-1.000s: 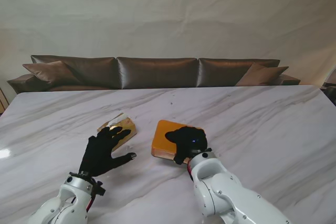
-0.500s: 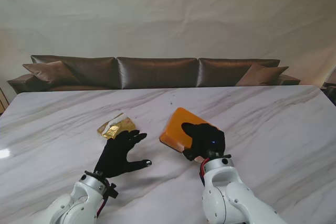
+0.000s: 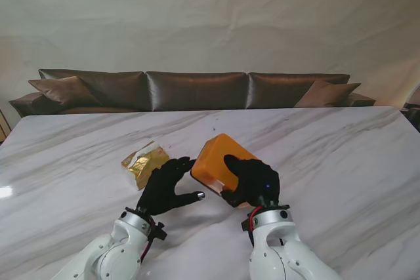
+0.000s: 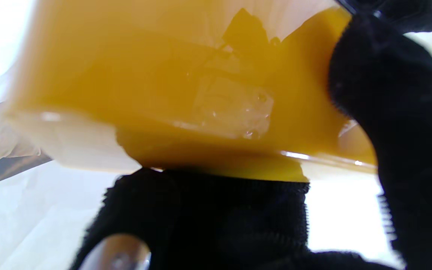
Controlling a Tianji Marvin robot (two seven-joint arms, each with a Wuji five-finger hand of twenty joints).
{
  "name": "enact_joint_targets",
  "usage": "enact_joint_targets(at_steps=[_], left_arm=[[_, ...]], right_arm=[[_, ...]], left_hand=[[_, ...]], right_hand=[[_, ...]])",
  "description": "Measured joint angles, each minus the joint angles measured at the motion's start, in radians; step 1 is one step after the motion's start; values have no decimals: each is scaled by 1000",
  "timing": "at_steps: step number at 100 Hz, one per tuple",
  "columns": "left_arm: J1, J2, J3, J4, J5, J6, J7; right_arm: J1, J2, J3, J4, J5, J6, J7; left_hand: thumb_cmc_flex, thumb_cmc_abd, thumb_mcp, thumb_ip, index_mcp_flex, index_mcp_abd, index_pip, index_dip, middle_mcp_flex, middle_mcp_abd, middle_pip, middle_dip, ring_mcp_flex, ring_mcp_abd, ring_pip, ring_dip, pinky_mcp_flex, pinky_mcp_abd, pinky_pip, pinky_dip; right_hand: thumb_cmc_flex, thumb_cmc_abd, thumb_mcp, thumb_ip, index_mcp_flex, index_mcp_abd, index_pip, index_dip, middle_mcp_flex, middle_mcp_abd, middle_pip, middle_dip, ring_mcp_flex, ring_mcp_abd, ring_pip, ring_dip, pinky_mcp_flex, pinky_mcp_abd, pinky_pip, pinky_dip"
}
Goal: Refill a tissue box and feed the first sheet
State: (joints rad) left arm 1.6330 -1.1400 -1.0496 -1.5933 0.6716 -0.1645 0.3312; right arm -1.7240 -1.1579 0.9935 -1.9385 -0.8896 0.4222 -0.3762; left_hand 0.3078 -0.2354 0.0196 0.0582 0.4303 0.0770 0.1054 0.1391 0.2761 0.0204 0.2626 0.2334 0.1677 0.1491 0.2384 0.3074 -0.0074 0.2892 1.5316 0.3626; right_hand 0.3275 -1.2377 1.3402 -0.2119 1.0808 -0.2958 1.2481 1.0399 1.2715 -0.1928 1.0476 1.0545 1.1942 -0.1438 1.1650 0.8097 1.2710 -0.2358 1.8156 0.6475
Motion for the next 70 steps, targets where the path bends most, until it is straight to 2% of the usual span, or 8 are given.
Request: enact_joint_targets(at_steps=[30, 42, 57, 62, 70], left_arm=[[-35, -18, 39, 42, -69, -48, 8], [-41, -22, 38, 59, -116, -83, 4], [-50, -29, 37, 88, -158, -125, 3], [-53, -30, 37, 97, -194, -150, -9], [-57, -30, 37, 113, -289, -205, -57]], right_arm=[[-25, -10, 7, 0, 77, -84, -31], [-36, -16, 18, 2, 159, -128, -47], [-40, -21, 20, 15, 178, -182, -60], [-40, -21, 18, 22, 185, -202, -62], [-37, -21, 9, 33, 192, -223, -62]], left_hand=[[-17, -3, -17, -2, -1, 13, -2, -21, 0, 5, 0, -2, 0, 2, 0, 0, 0, 0, 30, 0], [-40, -7, -40, -17, -11, 13, -13, -22, 0, 5, 0, -3, 0, 6, 0, 0, -11, 4, 30, 0], [-66, -35, -61, -24, -24, 13, -26, -26, 0, 7, -6, -10, 0, 12, -8, 0, -14, 7, 57, 0], [-67, -48, -61, -24, -36, 13, -30, -33, 0, 21, -15, -14, 0, 14, -13, 0, -18, 8, 57, 0], [-65, -68, -60, -24, -52, 14, -47, -38, -17, 21, -41, -23, 0, 15, -20, 0, -25, 9, 78, 0]], right_hand=[[0, 0, -1, 3, 1, 14, 6, -5, 3, 9, 9, -5, 2, 11, 9, 0, 0, 22, 5, 0], [4, 9, -1, 12, 1, 26, 6, -9, 3, 19, 9, -5, 2, 21, 9, 0, -1, 38, 7, 0], [14, 24, -2, 12, 1, 45, 7, -9, 3, 32, 9, -6, 2, 35, 9, 0, -4, 59, 8, 1], [15, 30, -2, 12, 1, 46, 11, -9, 3, 33, 10, -6, 2, 37, 9, 0, -6, 63, 9, 1], [15, 35, -2, 23, 1, 47, 20, -9, 3, 33, 21, -6, 2, 37, 9, 0, -7, 64, 10, 1]])
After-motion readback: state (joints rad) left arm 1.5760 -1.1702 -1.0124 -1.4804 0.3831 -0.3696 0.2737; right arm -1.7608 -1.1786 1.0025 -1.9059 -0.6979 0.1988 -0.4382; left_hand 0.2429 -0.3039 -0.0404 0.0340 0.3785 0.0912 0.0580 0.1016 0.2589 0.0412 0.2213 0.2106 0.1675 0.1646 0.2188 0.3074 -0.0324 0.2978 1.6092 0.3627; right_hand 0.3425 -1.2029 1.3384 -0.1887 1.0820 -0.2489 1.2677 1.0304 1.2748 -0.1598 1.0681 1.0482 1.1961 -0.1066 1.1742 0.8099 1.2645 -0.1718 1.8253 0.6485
